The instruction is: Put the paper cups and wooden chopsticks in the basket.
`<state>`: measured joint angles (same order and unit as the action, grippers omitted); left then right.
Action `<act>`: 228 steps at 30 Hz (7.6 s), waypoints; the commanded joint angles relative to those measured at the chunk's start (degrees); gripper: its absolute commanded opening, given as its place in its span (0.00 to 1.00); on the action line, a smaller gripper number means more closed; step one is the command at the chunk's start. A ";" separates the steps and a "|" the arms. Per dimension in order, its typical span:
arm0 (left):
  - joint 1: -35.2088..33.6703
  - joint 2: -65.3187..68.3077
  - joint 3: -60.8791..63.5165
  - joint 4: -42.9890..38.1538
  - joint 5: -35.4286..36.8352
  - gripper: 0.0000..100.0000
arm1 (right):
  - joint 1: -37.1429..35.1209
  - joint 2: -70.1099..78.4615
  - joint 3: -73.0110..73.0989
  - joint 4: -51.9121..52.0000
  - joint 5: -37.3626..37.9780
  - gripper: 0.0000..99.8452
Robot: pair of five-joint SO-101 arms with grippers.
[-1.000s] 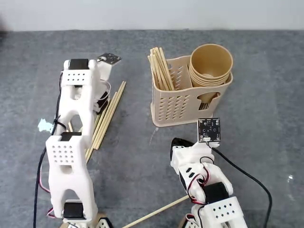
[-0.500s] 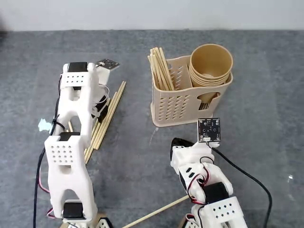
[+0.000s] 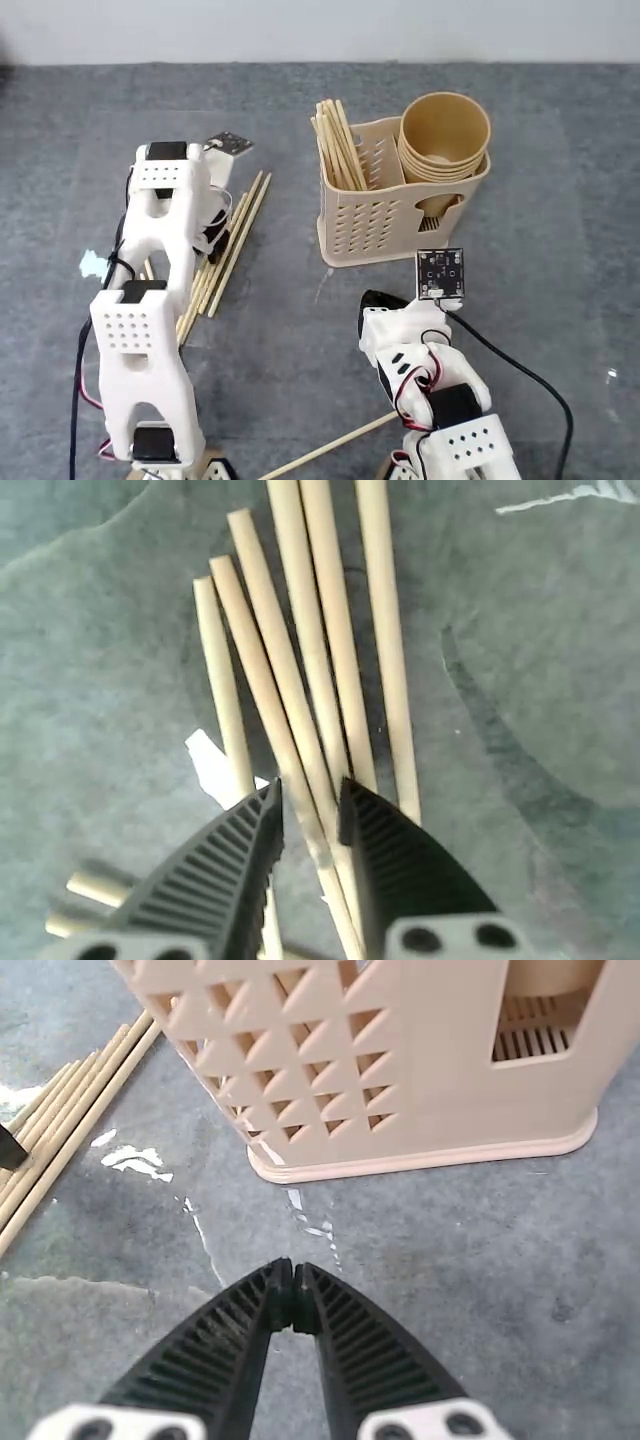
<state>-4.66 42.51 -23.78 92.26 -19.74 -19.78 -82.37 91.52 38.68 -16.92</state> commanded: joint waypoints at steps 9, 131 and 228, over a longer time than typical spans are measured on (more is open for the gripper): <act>0.53 -2.55 2.86 -0.88 0.26 0.04 | 0.31 -0.84 -0.18 -0.31 -0.26 0.01; 15.12 -64.00 20.00 -34.90 34.11 0.15 | 0.31 -0.84 -0.26 -0.31 -0.26 0.01; 8.09 -38.86 -5.41 5.98 3.43 0.01 | 0.31 -0.84 -0.09 -0.31 -0.26 0.01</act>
<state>0.53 12.00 -28.62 99.47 -19.38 -19.78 -82.37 91.78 38.68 -16.92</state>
